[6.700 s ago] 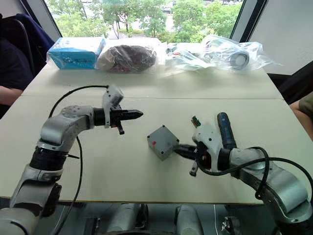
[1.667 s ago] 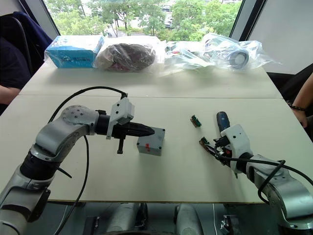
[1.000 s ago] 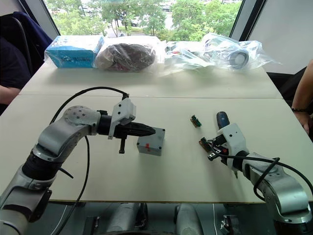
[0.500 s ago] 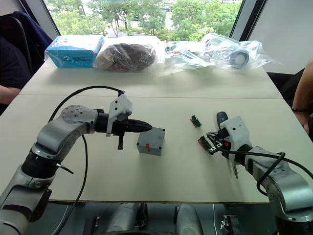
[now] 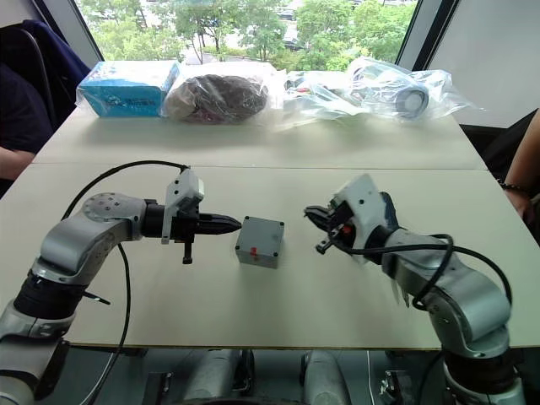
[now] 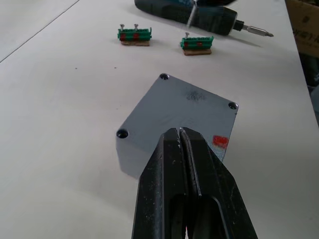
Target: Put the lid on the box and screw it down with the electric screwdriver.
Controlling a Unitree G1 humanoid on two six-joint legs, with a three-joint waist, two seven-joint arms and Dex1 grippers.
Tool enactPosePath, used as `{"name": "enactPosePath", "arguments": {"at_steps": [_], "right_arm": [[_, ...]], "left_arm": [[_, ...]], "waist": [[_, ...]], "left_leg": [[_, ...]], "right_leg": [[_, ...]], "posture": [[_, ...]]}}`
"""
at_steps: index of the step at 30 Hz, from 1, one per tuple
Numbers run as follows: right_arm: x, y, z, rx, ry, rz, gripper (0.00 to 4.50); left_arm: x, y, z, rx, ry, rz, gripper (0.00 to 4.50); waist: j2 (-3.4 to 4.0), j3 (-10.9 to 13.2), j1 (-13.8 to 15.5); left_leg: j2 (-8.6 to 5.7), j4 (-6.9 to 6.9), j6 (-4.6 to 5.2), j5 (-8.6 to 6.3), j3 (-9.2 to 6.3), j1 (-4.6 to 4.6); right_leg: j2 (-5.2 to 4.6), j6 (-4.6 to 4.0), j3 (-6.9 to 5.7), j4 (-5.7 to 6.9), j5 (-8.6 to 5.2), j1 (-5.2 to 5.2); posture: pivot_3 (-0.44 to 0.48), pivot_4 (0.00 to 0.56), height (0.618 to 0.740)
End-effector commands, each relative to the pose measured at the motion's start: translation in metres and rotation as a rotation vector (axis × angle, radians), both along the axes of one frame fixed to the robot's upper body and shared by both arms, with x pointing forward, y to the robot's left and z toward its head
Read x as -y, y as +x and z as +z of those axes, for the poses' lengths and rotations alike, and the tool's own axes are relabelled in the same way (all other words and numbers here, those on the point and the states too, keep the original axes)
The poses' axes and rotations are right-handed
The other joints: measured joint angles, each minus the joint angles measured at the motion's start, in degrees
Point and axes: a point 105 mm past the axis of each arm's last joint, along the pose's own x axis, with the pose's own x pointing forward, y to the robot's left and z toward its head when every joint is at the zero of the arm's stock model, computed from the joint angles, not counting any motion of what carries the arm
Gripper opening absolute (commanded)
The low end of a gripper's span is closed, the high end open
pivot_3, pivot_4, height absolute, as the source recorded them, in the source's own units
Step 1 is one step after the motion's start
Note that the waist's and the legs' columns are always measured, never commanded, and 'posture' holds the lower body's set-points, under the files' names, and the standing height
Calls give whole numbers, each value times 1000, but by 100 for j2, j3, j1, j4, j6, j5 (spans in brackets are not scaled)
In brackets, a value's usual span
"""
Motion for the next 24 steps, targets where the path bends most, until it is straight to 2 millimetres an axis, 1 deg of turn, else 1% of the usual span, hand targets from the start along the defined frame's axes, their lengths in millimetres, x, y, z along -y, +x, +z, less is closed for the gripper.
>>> {"name": "enactPosePath", "arguments": {"at_steps": [1,3,9,16,20,24], "right_arm": [[-12,2,3,54,-4,35,24],[-16,5,1,53,1,45,24],[-19,14,-3,66,-6,39,24],[-27,17,-5,70,1,57,24],[-26,18,-10,60,-23,55,24],[-25,19,-13,56,-30,46,24]], "left_arm": [[3,-4,13,49,-23,-1,0],[4,-5,14,50,-26,0,0],[5,-5,14,53,-24,9,0],[2,2,8,67,-2,47,0],[3,3,9,73,-6,47,0],[1,6,4,88,24,62,0]], "waist": [[0,0,-12],[0,0,-23],[1,1,-15],[1,1,-15],[1,1,-14],[1,1,-17]], "left_leg": [[0,0,0,0,1,0],[0,0,0,0,1,0],[2,-1,-2,1,1,0],[3,-1,-13,8,2,0],[2,-1,-12,7,2,0],[2,-2,-12,7,2,0]], "right_leg": [[0,0,0,0,0,0],[1,0,0,0,0,-2],[3,1,0,4,0,-3],[4,1,0,4,0,-4],[4,1,-1,4,0,-4],[4,1,0,4,0,-5]], "posture": [[0,150,740],[0,150,740],[0,150,740],[0,150,740],[0,150,740],[0,150,740]]}}
